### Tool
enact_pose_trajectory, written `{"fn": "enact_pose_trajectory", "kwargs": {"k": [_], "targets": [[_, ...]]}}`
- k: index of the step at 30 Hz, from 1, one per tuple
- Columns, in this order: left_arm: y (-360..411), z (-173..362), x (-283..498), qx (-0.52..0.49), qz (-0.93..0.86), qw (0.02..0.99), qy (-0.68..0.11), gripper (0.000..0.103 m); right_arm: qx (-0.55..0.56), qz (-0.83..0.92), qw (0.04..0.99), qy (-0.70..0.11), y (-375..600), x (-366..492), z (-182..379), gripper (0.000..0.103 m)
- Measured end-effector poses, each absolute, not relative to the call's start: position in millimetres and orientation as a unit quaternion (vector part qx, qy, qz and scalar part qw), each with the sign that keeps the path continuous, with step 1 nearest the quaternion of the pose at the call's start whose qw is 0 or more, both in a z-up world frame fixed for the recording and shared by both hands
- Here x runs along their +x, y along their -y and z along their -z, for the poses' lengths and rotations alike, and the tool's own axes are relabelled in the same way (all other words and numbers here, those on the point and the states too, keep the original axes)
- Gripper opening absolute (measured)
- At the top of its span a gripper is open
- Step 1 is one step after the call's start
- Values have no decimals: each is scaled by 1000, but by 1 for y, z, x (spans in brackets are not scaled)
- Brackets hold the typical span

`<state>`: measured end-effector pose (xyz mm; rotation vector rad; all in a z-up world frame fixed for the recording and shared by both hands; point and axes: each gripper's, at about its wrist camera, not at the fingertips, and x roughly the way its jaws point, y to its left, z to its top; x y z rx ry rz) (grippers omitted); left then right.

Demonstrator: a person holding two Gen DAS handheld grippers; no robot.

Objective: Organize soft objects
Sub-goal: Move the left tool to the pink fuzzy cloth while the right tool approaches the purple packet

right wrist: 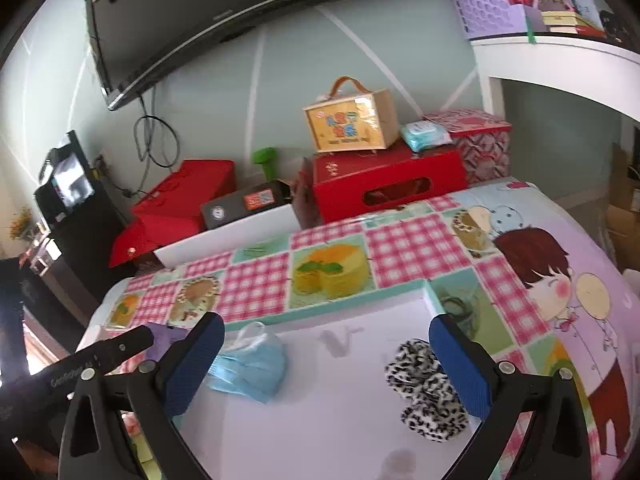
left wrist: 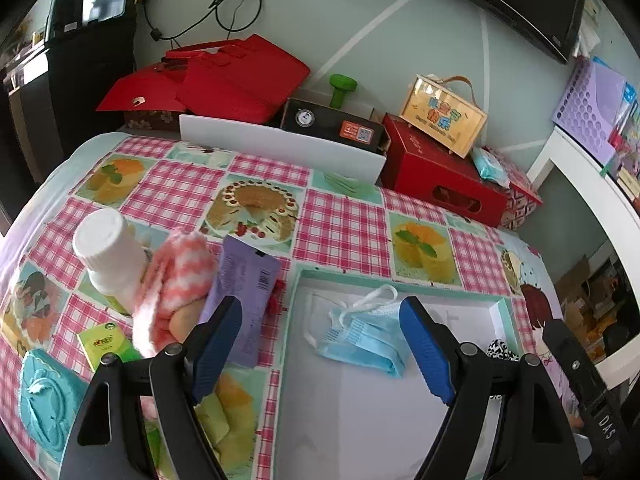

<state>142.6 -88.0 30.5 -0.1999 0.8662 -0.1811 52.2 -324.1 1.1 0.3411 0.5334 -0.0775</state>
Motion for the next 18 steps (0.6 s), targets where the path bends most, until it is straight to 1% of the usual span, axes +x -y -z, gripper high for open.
{"fn": "enact_pose_trajectory", "kwargs": {"k": [7, 12, 18], "targets": [[56, -50, 140, -104, 56, 909, -399, 82, 154, 29, 949, -274, 312, 59, 1, 103], [31, -62, 139, -91, 32, 913, -395, 82, 142, 13, 951, -274, 298, 63, -1, 103], [-4, -63, 140, -87, 1, 908, -410, 82, 122, -7, 956, -266, 272, 68, -5, 103]]}}
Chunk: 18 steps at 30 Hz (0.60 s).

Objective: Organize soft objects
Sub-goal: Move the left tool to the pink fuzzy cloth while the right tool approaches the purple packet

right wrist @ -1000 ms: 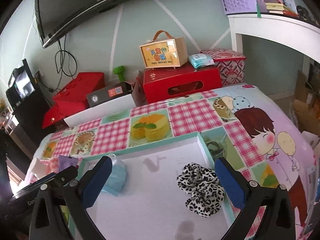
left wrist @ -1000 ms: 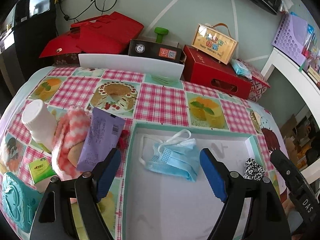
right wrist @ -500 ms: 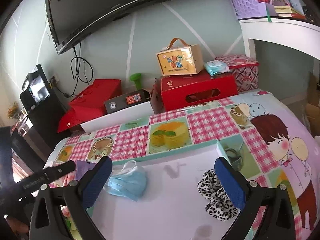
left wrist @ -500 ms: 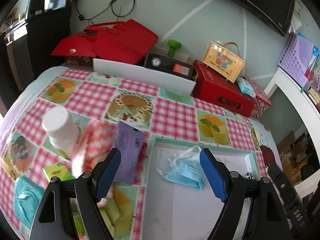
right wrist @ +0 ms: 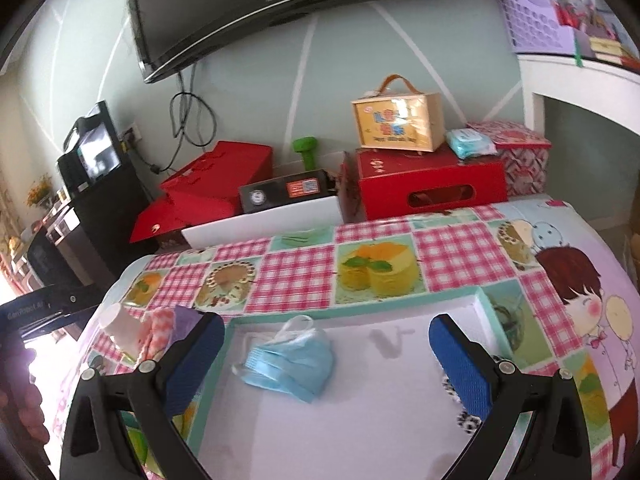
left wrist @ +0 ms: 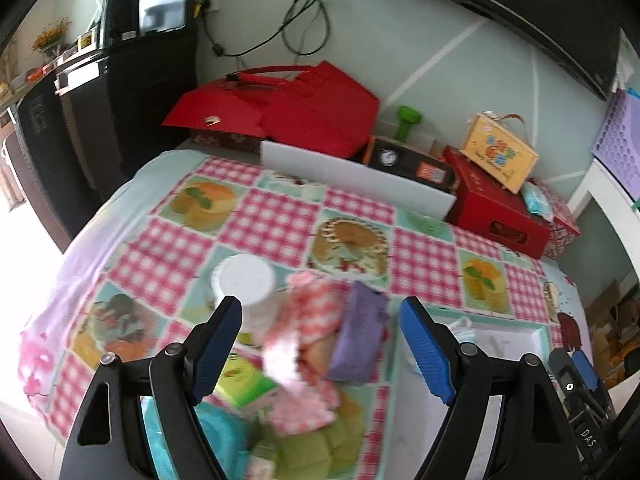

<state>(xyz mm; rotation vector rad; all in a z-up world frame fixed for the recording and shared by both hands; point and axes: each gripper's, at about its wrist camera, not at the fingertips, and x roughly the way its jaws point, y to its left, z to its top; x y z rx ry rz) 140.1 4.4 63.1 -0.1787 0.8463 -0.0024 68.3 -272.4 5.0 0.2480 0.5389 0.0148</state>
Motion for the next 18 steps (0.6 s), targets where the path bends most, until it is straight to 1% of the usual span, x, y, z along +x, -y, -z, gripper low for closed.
{"fn": "enact_pose_trajectory", "kwargs": {"k": [11, 18], "targets": [[-32, -37, 154, -105, -10, 883, -458, 82, 84, -66, 954, -279, 205, 88, 2, 103], [-45, -14, 165, -131, -9, 862, -490, 82, 56, -90, 944, -311, 172, 101, 14, 103]]}}
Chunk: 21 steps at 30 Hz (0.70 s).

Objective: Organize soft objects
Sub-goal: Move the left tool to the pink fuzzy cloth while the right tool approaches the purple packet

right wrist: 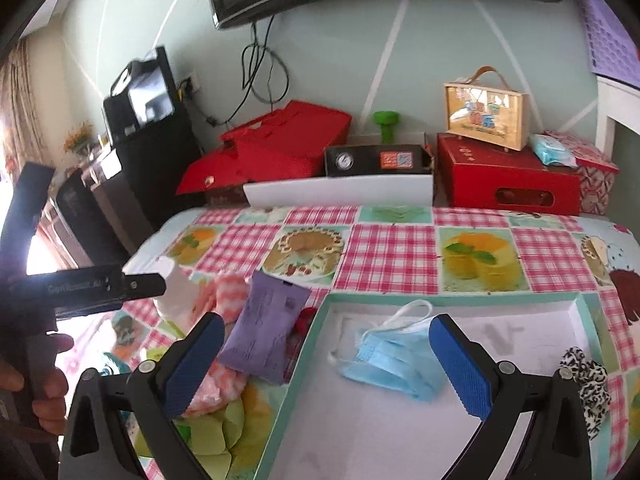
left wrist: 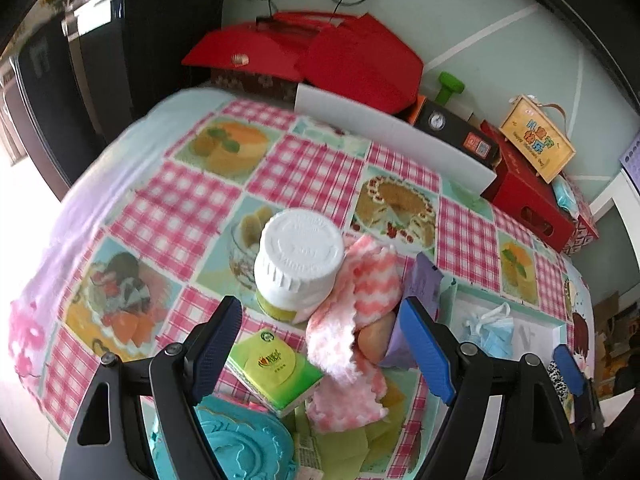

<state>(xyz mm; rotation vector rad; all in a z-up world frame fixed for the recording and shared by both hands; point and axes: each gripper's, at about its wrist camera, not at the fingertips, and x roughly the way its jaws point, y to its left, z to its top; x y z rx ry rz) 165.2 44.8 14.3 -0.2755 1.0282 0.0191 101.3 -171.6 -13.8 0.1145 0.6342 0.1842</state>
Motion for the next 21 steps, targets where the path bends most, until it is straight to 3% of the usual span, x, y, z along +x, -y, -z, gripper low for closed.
{"fn": "enact_pose_trajectory", "kwargs": {"k": [16, 21], "targets": [[-38, 22, 193, -141, 23, 831, -538, 81, 36, -140, 910, -388, 131, 139, 38, 103], [-39, 23, 194, -134, 16, 830, -541, 76, 29, -147, 899, -411, 126, 152, 44, 103]]}}
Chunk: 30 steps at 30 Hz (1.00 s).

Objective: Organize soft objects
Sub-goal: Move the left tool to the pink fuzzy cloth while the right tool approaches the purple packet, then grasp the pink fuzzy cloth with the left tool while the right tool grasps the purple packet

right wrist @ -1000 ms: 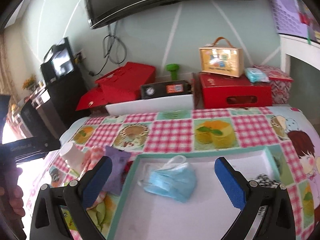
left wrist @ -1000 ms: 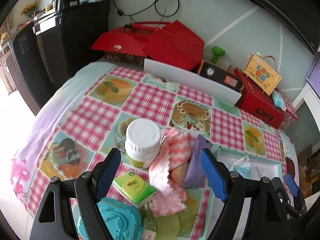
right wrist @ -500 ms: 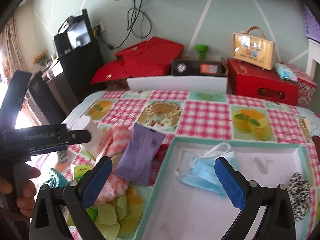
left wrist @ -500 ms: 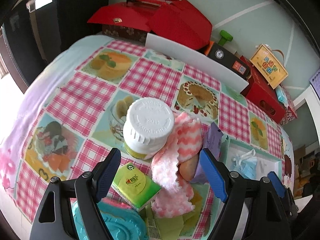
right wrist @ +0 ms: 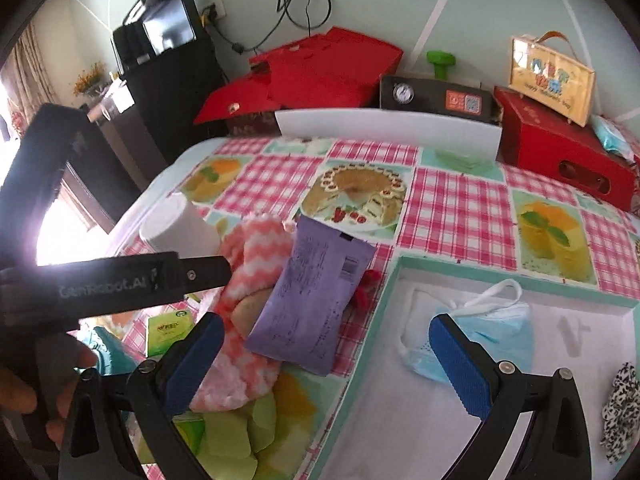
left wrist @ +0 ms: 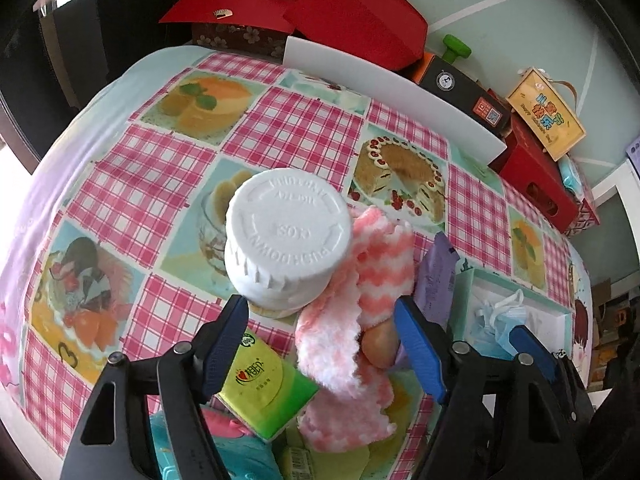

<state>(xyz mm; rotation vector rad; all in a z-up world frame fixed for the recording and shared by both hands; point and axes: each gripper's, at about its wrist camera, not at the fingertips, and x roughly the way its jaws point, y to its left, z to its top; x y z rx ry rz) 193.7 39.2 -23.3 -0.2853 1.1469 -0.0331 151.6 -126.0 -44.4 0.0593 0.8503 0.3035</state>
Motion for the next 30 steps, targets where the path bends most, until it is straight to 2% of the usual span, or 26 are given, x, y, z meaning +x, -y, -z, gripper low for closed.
{"fn": "enact_pose_trajectory", "kwargs": {"k": [3, 6, 12, 17, 23, 30], "targets": [[-40, 25, 193, -143, 20, 828, -542, 76, 25, -152, 900, -408, 123, 154, 43, 102], [-42, 28, 194, -150, 22, 823, -547, 76, 20, -168, 900, -401, 118, 155, 39, 93], [-45, 37, 196, -162, 17, 813, -560, 64, 14, -190, 891, -411, 107, 162, 46, 79], [-47, 40, 197, -168, 14, 810, -563, 62, 8, -201, 885, -420, 100, 165, 53, 72], [-41, 43, 199, -166, 18, 806, -568, 61, 17, -196, 879, -434, 101, 169, 61, 69], [-42, 49, 200, -181, 25, 797, -575, 52, 29, -188, 872, -450, 104, 173, 71, 68]]}}
